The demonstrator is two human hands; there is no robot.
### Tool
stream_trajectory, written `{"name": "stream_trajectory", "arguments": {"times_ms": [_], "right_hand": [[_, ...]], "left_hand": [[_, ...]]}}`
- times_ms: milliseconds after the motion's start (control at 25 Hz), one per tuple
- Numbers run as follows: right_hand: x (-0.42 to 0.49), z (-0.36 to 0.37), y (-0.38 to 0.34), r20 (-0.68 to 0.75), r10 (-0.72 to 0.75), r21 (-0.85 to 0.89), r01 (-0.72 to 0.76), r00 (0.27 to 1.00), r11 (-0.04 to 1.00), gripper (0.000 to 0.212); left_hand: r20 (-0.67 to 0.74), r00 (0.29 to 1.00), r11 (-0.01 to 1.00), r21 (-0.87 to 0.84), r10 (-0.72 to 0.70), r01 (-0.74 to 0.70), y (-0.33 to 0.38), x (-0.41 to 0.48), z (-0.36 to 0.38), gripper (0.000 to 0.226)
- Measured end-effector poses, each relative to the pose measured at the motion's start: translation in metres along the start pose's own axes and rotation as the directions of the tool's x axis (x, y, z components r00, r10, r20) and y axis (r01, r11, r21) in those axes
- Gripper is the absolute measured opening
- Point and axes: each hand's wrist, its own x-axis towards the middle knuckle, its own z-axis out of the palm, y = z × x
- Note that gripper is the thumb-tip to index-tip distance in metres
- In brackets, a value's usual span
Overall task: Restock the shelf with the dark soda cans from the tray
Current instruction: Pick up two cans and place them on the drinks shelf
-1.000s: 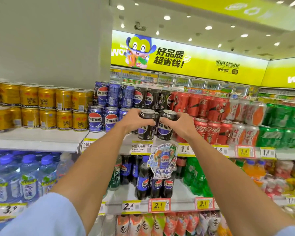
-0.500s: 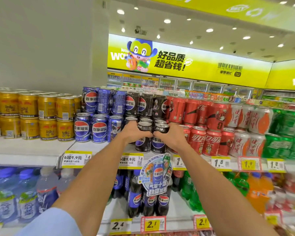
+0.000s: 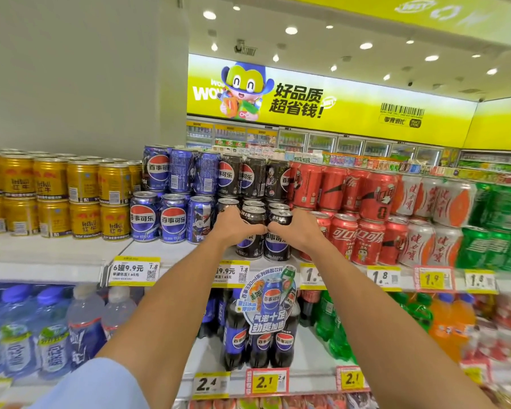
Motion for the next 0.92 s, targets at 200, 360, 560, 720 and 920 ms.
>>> {"name": "stream_trajectory", "arguments": {"times_ms": [200, 360, 560, 720, 920], "right_hand": [[-0.002, 0.0, 0.0, -0.006, 0.007, -0.022, -0.008, 1.0, 1.0, 0.043], [-0.016, -0.007, -0.012, -0.074, -0.016, -0.092, 0.009, 0.997, 0.996, 0.051], [-0.048, -0.008, -0.043, -0.135, -0.309, -0.34, 0.249, 0.941, 0.907, 0.059], [-0.072, 0.014, -0.08, 0.068, -0.462, -0.446, 0.441, 0.884, 0.779, 0.054], [-0.114, 0.05, -0.107, 0.29, -0.355, -0.53, 0.458, 0.889, 0.714, 0.067]], "left_hand": [[-0.041, 0.999, 0.991, 0.13, -0.005, 0.01, 0.005, -0.006, 0.0, 0.07], [-0.088, 0.995, 0.983, 0.178, 0.053, -0.037, 0.011, -0.023, -0.009, 0.067], [-0.062, 0.979, 0.886, 0.44, 0.195, -0.149, -0.009, -0.045, -0.042, 0.082], [0.078, 0.977, 0.639, 0.745, 0.2, -0.19, -0.045, -0.072, -0.076, 0.093], [0.174, 0.975, 0.497, 0.839, 0.14, -0.221, -0.095, -0.118, -0.116, 0.09]]}}
